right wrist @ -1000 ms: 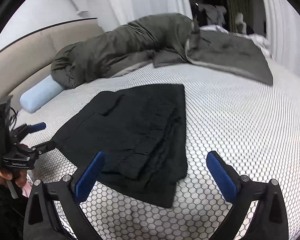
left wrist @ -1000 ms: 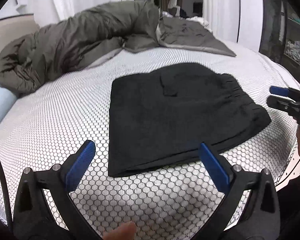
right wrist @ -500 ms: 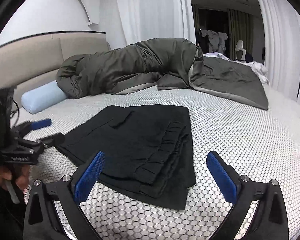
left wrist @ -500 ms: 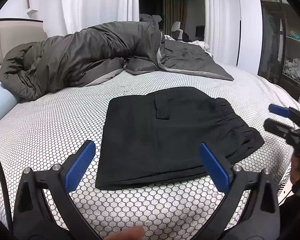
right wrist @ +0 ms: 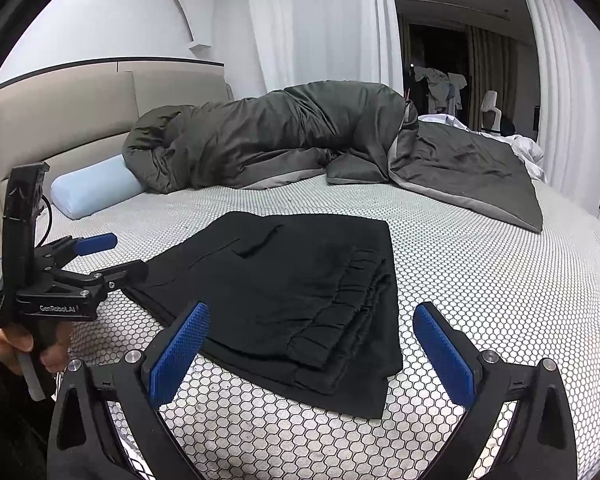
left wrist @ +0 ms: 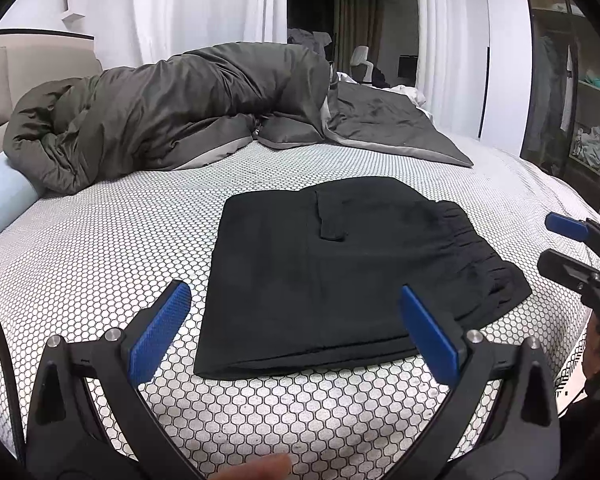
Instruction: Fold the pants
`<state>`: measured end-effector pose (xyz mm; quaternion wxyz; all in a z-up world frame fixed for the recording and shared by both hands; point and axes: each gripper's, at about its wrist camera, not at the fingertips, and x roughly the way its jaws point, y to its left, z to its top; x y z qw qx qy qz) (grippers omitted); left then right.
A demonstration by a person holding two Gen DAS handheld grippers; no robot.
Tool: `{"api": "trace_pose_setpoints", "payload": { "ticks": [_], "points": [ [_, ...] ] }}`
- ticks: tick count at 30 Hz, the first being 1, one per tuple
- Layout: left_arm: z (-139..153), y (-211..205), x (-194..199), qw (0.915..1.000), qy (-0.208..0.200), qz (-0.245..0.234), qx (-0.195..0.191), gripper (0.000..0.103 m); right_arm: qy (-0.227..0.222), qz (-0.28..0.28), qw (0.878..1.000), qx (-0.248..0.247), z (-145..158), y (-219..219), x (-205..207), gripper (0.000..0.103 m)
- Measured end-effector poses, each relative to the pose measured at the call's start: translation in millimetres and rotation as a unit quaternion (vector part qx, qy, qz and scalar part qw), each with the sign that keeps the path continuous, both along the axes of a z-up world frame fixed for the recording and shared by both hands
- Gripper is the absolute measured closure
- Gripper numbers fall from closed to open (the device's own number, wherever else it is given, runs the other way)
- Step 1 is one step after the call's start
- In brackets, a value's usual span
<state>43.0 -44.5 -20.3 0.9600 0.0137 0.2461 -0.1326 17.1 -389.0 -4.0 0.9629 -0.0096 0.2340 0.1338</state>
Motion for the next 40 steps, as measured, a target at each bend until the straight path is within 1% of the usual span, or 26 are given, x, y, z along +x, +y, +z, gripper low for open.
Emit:
{"api": "trace_pose_setpoints", "payload": {
  "ticks": [24,40],
  "points": [
    [2.7,1.7,-3.9,0.9999,-0.008,0.012,-0.008,0.000,-0.006,0.001,1.000,0.002,0.8,2.2,0.2,0.000],
    [4.6,0.0,-6.1,0.9999,-0.010,0.008,-0.009,0.000,-0.007,0.002,1.000,0.000,-1.5,4.7,0.4,0.000]
  ]
}}
